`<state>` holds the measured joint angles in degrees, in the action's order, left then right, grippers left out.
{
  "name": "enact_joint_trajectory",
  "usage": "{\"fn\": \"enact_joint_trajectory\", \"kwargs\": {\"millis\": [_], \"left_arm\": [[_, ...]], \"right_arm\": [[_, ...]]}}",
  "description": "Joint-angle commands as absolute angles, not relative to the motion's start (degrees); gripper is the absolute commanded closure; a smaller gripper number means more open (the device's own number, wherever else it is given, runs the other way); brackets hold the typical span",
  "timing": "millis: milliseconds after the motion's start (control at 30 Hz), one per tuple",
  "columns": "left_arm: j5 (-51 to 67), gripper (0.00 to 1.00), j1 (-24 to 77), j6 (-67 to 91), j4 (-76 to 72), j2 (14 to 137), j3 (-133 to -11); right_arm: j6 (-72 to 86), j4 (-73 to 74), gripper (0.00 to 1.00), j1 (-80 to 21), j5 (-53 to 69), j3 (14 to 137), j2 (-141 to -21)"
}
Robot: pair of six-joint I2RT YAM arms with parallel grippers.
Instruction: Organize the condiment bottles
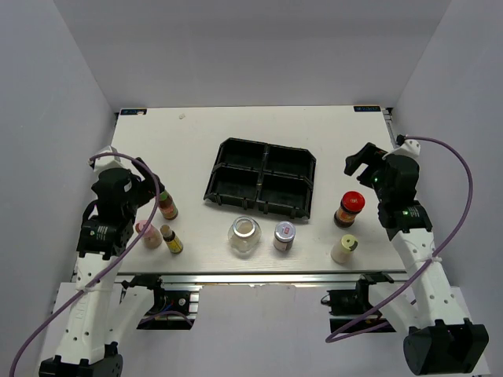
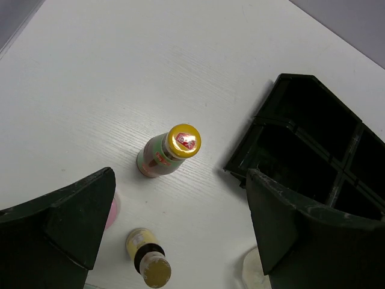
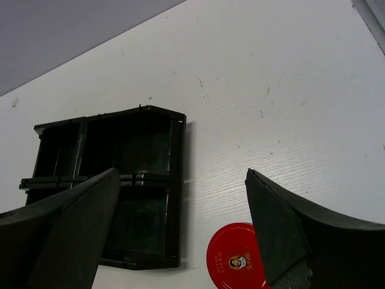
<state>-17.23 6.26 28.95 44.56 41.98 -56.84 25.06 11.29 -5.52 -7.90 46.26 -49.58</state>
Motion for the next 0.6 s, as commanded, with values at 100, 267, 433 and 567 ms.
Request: {"fn": "enact_joint_trajectory", "kwargs": {"millis": [100,267,433,567], "left_arm": [[-15.6,0.02,6.1,28.4,44.4,42.6,-56.8],[-14.2,0.02,6.1,26.6,45.4,43.4,-55.9],[-10.8,0.02,6.1,25.5,42.9,45.3,-53.8],[-13.4,0.02,6.1,25.4,40.7,49.2,-52.6]], "right_arm": [[24.3,6.5,0.11,-5.4,-6.8,45.4,-46.4],[23.0,5.9,0.11,-5.4,-6.9,44.6,-45.7],[23.2,7.3,0.11,-5.4,-5.2,45.6,-46.9],[22.6,6.3,0.11,-5.4,-3.9,45.5,-46.9]]}}
